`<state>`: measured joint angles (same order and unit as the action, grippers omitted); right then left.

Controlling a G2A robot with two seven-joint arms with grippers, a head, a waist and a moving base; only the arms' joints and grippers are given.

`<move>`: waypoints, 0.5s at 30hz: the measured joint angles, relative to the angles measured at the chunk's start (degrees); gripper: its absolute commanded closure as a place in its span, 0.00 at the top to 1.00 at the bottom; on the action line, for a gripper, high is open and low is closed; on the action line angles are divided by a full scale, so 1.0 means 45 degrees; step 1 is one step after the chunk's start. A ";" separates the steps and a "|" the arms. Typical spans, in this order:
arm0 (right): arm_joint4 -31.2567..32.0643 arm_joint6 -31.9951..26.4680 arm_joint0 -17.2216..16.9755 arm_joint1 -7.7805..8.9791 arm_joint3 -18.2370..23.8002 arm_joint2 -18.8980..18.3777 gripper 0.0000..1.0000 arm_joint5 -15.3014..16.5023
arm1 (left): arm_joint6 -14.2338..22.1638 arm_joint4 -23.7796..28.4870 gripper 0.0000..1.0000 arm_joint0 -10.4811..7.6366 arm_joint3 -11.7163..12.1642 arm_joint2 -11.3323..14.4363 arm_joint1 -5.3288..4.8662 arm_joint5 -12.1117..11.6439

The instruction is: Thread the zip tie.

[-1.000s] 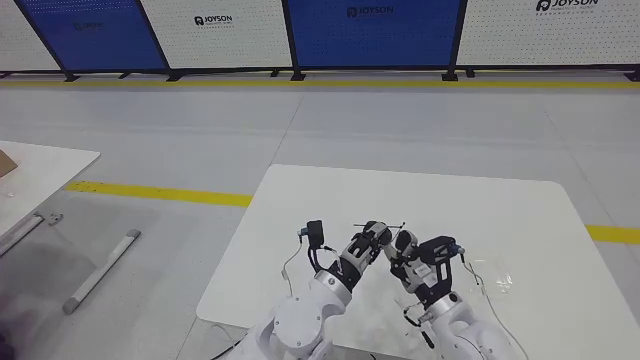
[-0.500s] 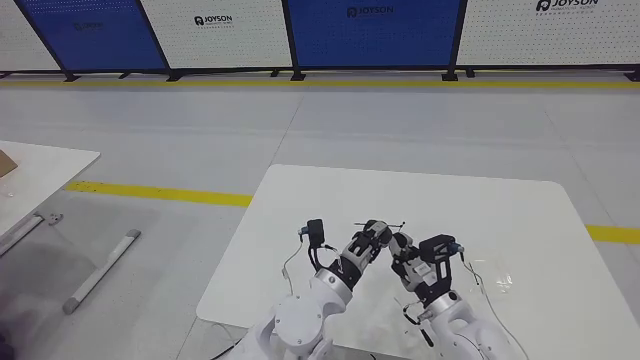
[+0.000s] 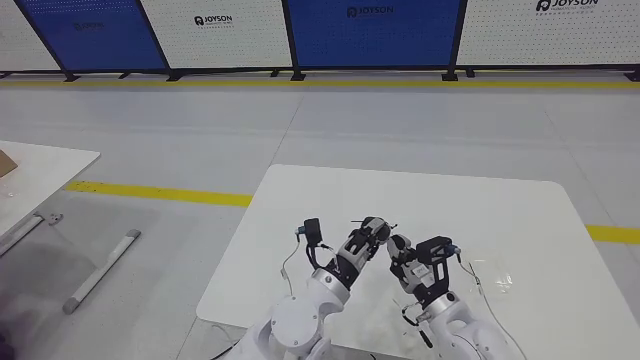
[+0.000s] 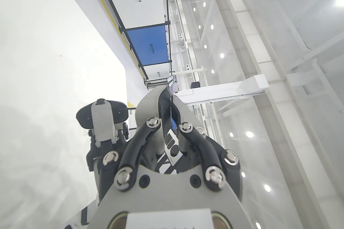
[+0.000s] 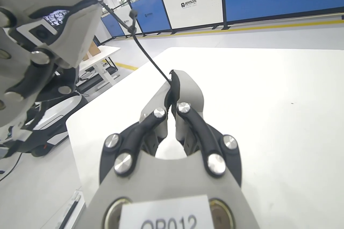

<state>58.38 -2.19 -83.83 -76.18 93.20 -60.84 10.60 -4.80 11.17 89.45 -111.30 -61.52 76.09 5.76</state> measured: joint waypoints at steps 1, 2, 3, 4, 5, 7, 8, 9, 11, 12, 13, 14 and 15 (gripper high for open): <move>0.0010 0.0004 0.0001 0.0000 -0.0011 0.0004 0.00 0.0000 | 0.0003 0.0020 0.00 0.0014 -0.0012 -0.0013 -0.0001 -0.0032; 0.0021 0.0006 0.0003 0.0000 -0.0020 0.0008 0.00 0.0000 | 0.0008 0.0039 0.00 0.0026 -0.0025 -0.0026 -0.0002 -0.0064; 0.0032 0.0006 0.0006 0.0000 -0.0030 0.0013 0.00 0.0002 | 0.0012 0.0064 0.00 0.0042 -0.0039 -0.0042 -0.0002 -0.0109; 0.0037 0.0004 0.0009 -0.0001 -0.0037 0.0016 0.00 0.0006 | 0.0017 0.0077 0.00 0.0054 -0.0047 -0.0052 -0.0003 -0.0136; 0.0040 0.0001 0.0011 -0.0001 -0.0042 0.0018 0.00 0.0010 | 0.0021 0.0098 0.00 0.0063 -0.0058 -0.0062 -0.0003 -0.0166; 0.0036 -0.0005 0.0017 -0.0001 -0.0053 0.0021 0.00 0.0027 | 0.0021 0.0161 0.00 0.0084 -0.0079 -0.0087 -0.0002 -0.0258; 0.0027 -0.0005 0.0018 -0.0001 -0.0059 0.0021 0.00 0.0036 | 0.0021 0.0175 0.00 0.0090 -0.0080 -0.0095 -0.0002 -0.0283; 0.0013 -0.0002 0.0019 -0.0001 -0.0070 0.0020 0.00 0.0049 | 0.0018 0.0203 0.00 0.0095 -0.0081 -0.0105 0.0000 -0.0321; -0.0015 0.0012 0.0022 -0.0001 -0.0095 0.0011 0.00 0.0075 | 0.0006 0.0253 0.00 0.0095 -0.0076 -0.0114 0.0004 -0.0380; -0.0047 0.0023 0.0025 -0.0001 -0.0112 0.0004 0.00 0.0097 | 0.0001 0.0286 0.00 0.0093 -0.0070 -0.0118 0.0007 -0.0413; -0.0087 0.0035 0.0025 -0.0001 -0.0123 -0.0001 0.00 0.0126 | -0.0001 0.0297 0.00 0.0091 -0.0058 -0.0120 0.0008 -0.0426; -0.0160 0.0057 0.0022 -0.0001 -0.0133 -0.0010 0.27 0.0181 | 0.0000 0.0287 0.00 0.0082 -0.0028 -0.0120 0.0009 -0.0403; -0.0315 0.0093 0.0010 -0.0001 -0.0143 -0.0039 1.00 0.0284 | 0.0003 0.0223 0.00 0.0053 0.0028 -0.0112 0.0008 -0.0288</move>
<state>56.96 -1.77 -83.78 -76.18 92.56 -61.02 11.88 -4.79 12.17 89.69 -111.17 -62.03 76.12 4.47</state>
